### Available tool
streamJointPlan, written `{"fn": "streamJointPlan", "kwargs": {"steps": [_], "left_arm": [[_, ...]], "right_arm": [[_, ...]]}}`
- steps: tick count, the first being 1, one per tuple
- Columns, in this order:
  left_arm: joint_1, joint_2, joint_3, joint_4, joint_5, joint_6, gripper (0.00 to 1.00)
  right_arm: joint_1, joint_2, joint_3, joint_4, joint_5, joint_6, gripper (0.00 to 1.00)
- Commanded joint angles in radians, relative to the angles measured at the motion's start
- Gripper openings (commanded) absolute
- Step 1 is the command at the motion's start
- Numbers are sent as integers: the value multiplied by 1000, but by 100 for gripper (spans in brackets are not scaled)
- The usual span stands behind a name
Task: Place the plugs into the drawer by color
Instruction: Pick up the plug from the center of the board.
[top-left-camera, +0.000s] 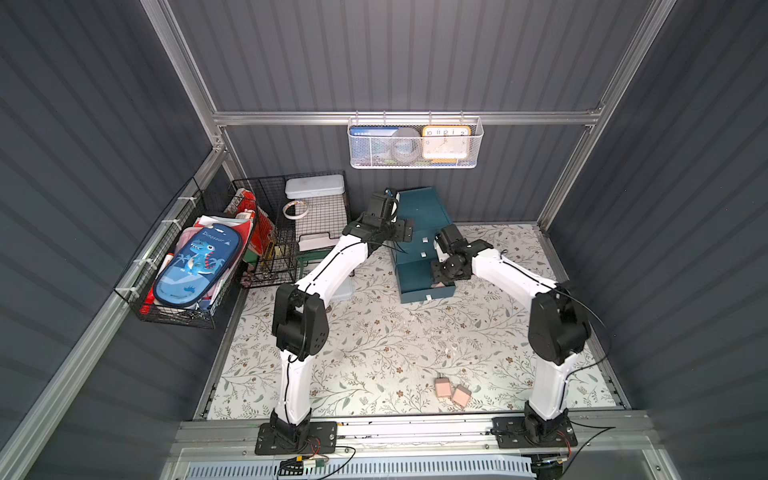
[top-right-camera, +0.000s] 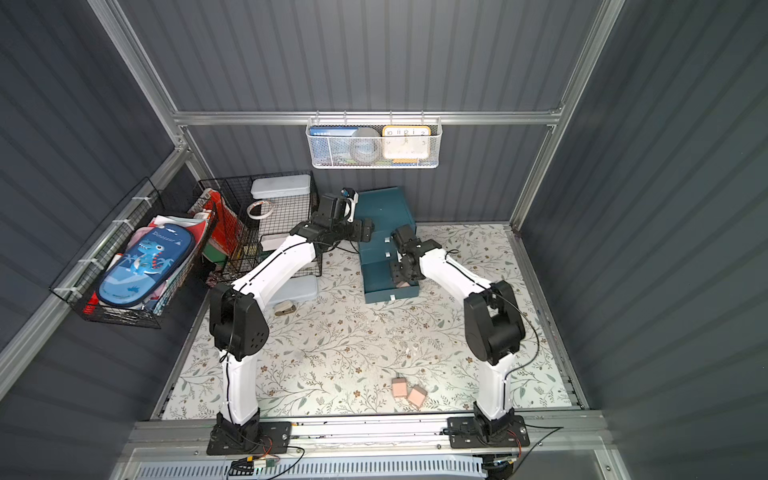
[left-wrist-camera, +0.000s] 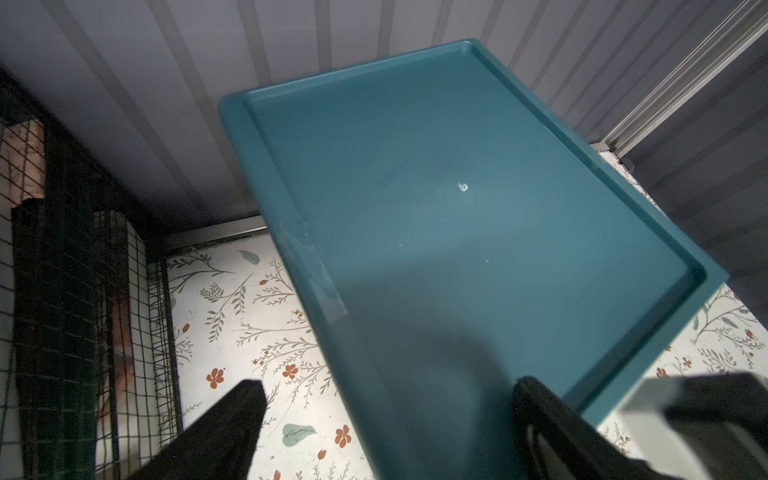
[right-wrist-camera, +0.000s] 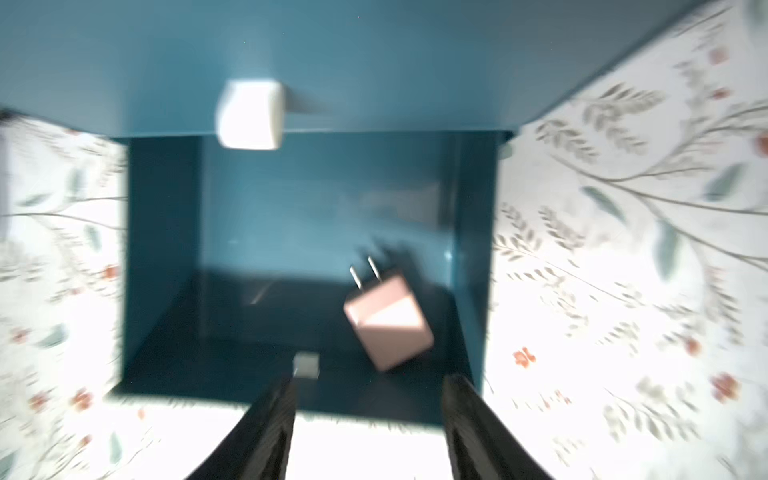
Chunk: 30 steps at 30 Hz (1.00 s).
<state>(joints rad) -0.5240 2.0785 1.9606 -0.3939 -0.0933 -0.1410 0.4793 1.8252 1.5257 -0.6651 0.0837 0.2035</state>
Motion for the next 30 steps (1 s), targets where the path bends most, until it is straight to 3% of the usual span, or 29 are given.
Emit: {"fn": "streamJointPlan", "kwargs": {"steps": [1, 7, 12, 16, 21, 30], "left_arm": [[-19, 46, -45, -220, 8, 55, 97], [-18, 49, -50, -212, 2, 54, 97], [-19, 60, -44, -212, -1, 52, 97], [-19, 68, -36, -218, 1, 54, 97], [-19, 64, -40, -217, 1, 54, 97], [-19, 49, -54, -213, -2, 55, 97]], "right_arm": [[101, -198, -150, -79, 57, 88, 58], [336, -429, -435, -199, 123, 367, 57], [532, -489, -564, -225, 147, 637, 62], [638, -492, -624, -199, 142, 773, 64], [728, -428, -644, -174, 131, 845, 66], [737, -369, -670, -127, 140, 843, 66]]}}
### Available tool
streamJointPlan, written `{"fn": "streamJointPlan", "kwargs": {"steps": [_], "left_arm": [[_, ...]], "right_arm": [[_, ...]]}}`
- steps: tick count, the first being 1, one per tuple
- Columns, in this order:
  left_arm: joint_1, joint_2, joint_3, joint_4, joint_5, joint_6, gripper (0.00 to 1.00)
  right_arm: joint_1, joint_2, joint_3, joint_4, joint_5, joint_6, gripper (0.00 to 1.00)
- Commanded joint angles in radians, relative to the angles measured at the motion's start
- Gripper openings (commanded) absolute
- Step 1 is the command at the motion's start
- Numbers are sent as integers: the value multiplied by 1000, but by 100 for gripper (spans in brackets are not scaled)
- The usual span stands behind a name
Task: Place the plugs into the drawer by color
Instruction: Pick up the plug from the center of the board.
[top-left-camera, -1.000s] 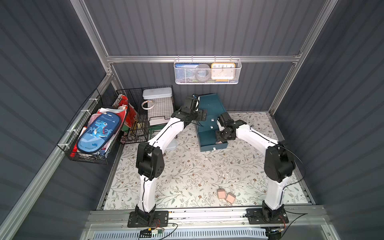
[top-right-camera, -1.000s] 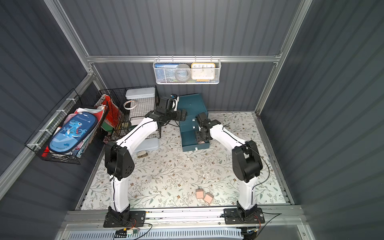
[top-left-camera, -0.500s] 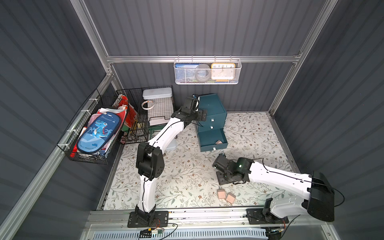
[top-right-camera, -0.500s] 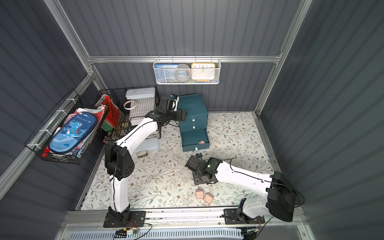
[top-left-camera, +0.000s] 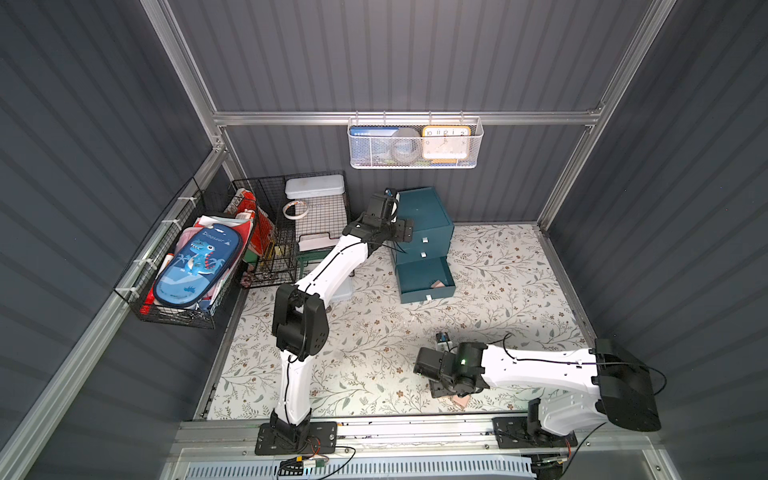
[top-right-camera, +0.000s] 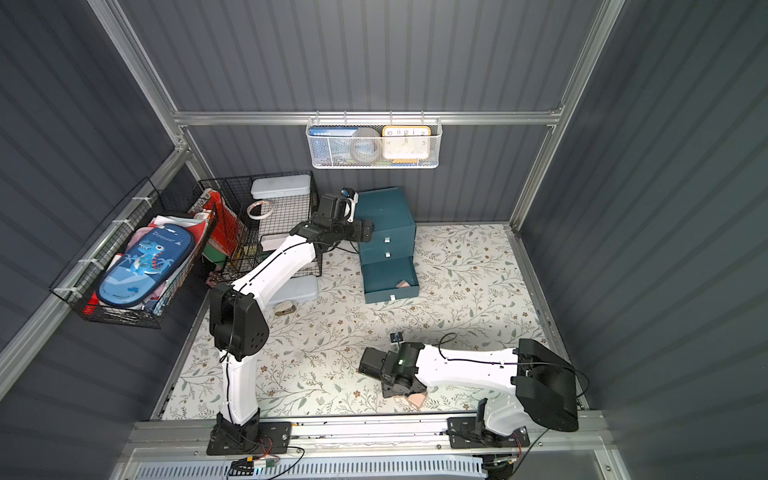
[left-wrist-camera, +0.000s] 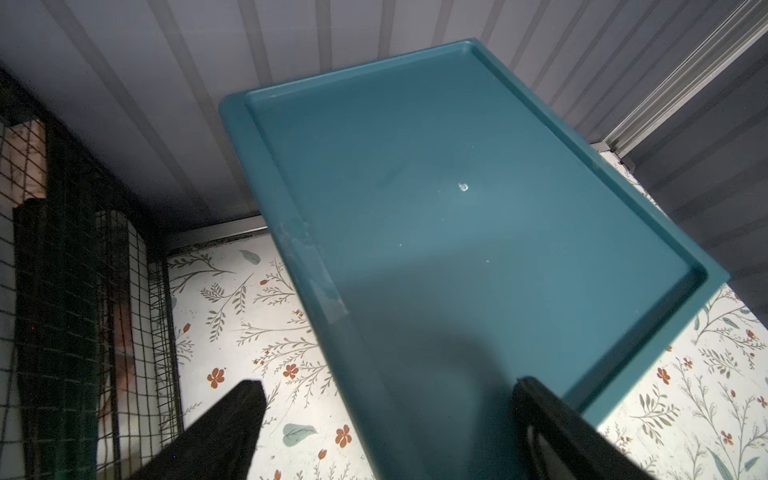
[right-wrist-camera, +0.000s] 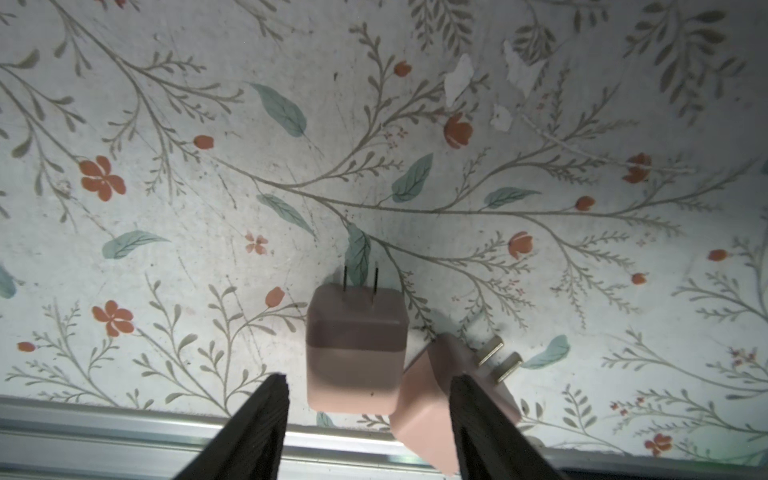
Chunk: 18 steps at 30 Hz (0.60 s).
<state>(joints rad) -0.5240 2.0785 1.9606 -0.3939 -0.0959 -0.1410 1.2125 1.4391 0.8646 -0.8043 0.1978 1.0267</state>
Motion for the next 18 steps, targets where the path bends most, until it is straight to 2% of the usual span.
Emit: {"fn": "streamJointPlan", "kwargs": {"steps": [1, 18], "left_arm": [[-19, 49, -54, -214, 1, 54, 97], [-19, 58, -48, -218, 0, 55, 97]], "right_arm": [[5, 25, -10, 17, 26, 17, 65], [4, 132, -49, 117, -15, 4, 57]]}}
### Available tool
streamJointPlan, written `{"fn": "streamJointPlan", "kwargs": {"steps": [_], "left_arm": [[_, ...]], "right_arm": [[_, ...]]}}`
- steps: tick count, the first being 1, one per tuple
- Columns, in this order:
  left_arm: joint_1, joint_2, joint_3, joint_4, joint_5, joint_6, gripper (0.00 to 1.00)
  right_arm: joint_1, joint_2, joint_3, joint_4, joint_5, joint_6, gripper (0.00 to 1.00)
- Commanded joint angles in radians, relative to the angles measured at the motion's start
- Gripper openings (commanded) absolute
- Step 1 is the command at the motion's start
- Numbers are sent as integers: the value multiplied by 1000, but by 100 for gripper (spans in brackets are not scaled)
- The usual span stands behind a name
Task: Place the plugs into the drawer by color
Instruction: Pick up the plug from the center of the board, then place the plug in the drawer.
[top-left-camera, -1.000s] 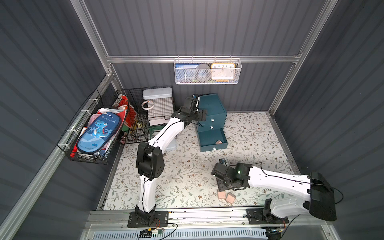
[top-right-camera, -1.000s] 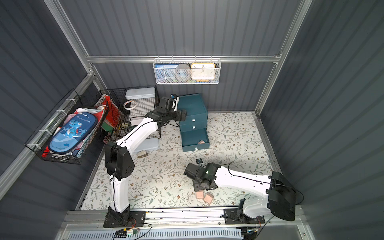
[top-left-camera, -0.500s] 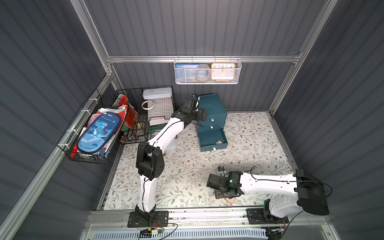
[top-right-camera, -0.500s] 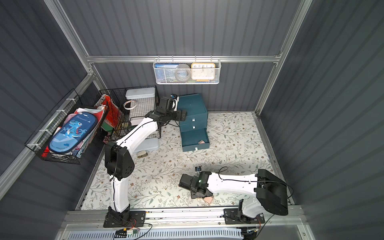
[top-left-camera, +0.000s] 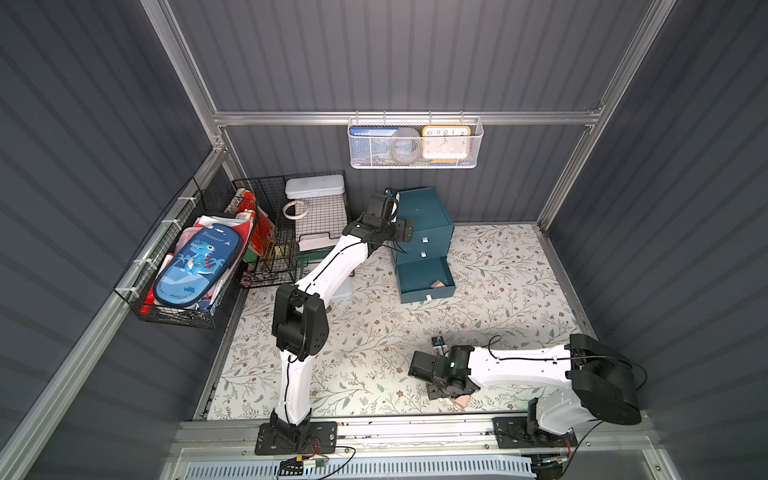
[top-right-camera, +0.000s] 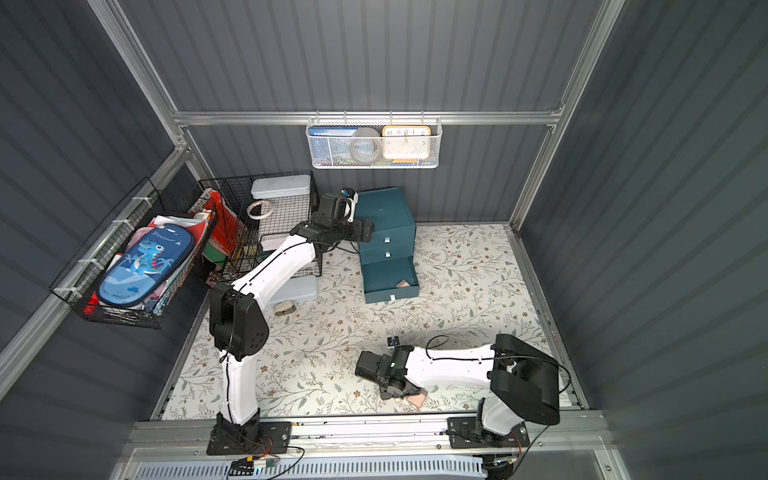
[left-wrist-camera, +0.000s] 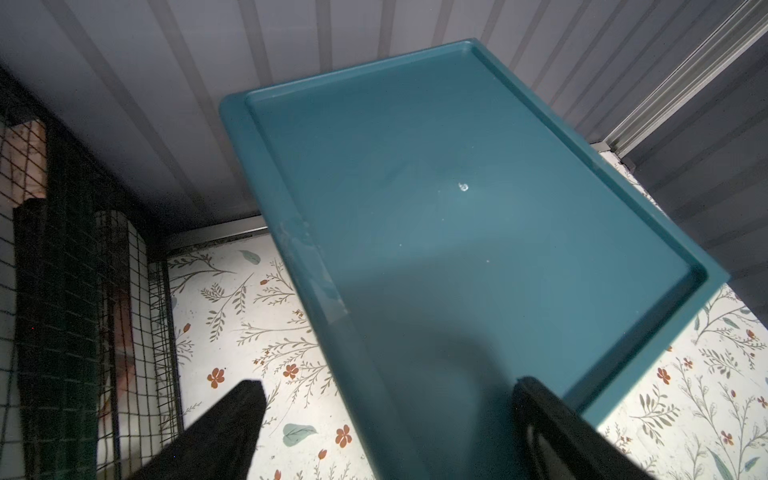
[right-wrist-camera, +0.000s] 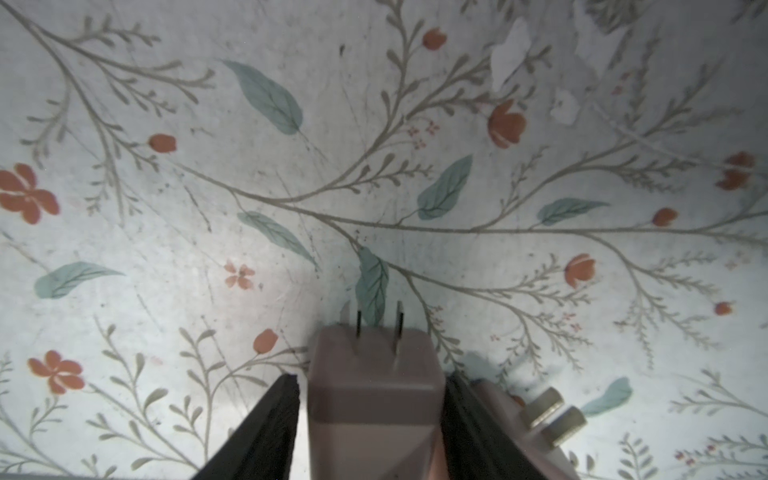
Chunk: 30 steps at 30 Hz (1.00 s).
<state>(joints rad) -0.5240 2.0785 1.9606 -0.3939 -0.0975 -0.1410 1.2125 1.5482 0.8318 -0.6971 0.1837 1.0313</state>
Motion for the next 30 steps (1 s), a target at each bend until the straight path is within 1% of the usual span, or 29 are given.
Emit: {"fn": "streamJointPlan", "kwargs": {"steps": [1, 5, 8, 11, 14, 18, 20, 22, 26, 30], "left_arm": [[-19, 58, -48, -218, 2, 54, 97], [-20, 59, -49, -218, 1, 55, 97], [-20, 58, -48, -218, 2, 55, 97], [-21, 57, -48, -218, 1, 53, 97], [-21, 54, -52, -217, 2, 50, 97], [-24, 51, -57, -212, 3, 50, 97], [-25, 51, -55, -212, 5, 50, 97], [-25, 52, -55, -211, 6, 52, 97], [-25, 56, -49, -211, 11, 53, 97], [-25, 57, -46, -216, 10, 57, 97]], "right_arm": [[4, 28, -14, 13, 3, -3, 56], [2, 50, 10, 11, 36, -25, 44], [-17, 63, 57, 2, 63, -75, 37], [-90, 70, 126, 8, 69, -177, 31], [-212, 80, 228, 10, 72, -327, 26], [-384, 126, 394, 4, 87, -534, 25], [-450, 168, 472, 29, 87, -614, 25], [-504, 227, 556, 39, 84, -666, 25], [-571, 359, 703, 56, 50, -747, 24], [-602, 455, 806, 66, 32, -798, 25]]}}
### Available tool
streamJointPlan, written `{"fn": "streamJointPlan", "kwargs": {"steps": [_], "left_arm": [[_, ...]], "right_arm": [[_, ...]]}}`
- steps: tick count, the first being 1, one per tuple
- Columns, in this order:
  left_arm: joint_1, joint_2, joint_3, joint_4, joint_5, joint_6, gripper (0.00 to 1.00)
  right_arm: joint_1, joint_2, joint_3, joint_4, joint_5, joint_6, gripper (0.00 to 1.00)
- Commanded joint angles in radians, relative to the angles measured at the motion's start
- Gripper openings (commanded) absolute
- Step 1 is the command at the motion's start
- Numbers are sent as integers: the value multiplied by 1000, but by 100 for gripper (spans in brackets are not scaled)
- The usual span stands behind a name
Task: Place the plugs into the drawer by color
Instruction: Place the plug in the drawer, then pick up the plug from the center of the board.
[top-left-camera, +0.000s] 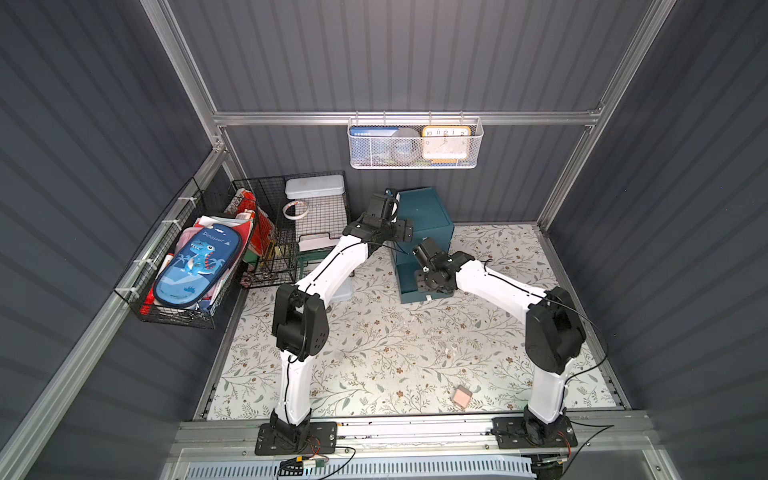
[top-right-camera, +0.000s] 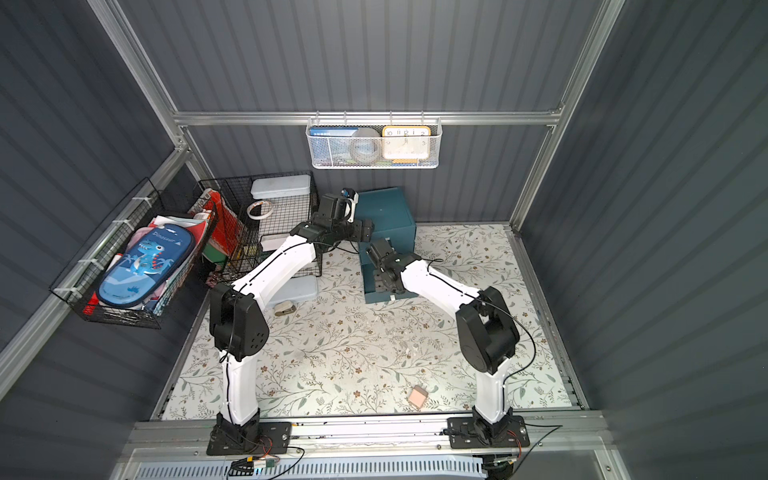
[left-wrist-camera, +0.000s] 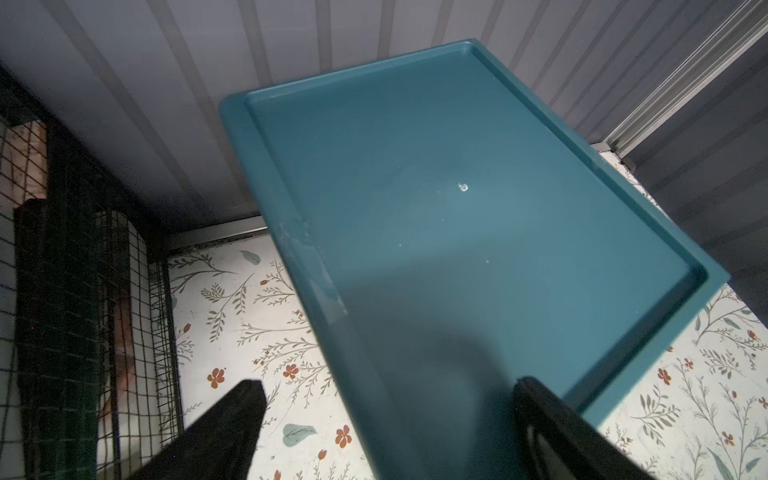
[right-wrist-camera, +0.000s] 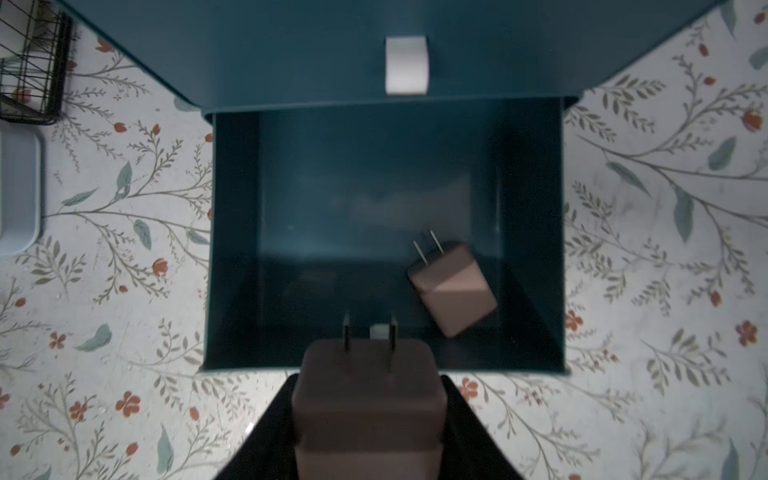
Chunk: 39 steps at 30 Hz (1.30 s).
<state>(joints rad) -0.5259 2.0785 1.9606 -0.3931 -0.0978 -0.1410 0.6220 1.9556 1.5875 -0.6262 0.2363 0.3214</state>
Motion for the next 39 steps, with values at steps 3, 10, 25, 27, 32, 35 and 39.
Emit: {"fn": "streamJointPlan", "kwargs": {"steps": [3, 10, 25, 27, 32, 35, 39], "left_arm": [[-23, 57, -45, -222, 9, 60, 97], [-23, 55, -43, -227, 10, 61, 98], [-23, 61, -43, -224, 6, 63, 98], [-23, 60, -45, -222, 6, 63, 98], [-23, 66, -37, -224, 8, 63, 97], [-23, 65, -37, -220, 12, 61, 98], [-23, 71, -28, -219, 17, 57, 98]], "right_arm": [[-32, 93, 74, 12, -36, -103, 25], [-40, 138, 61, 27, -76, -102, 31], [-55, 34, 85, -26, -59, -119, 62], [-54, 9, 85, -14, -73, -122, 64], [-20, -172, -31, -183, -42, -59, 62], [27, -428, -326, -167, 8, 23, 59], [106, -641, -553, -268, 36, 173, 54]]}}
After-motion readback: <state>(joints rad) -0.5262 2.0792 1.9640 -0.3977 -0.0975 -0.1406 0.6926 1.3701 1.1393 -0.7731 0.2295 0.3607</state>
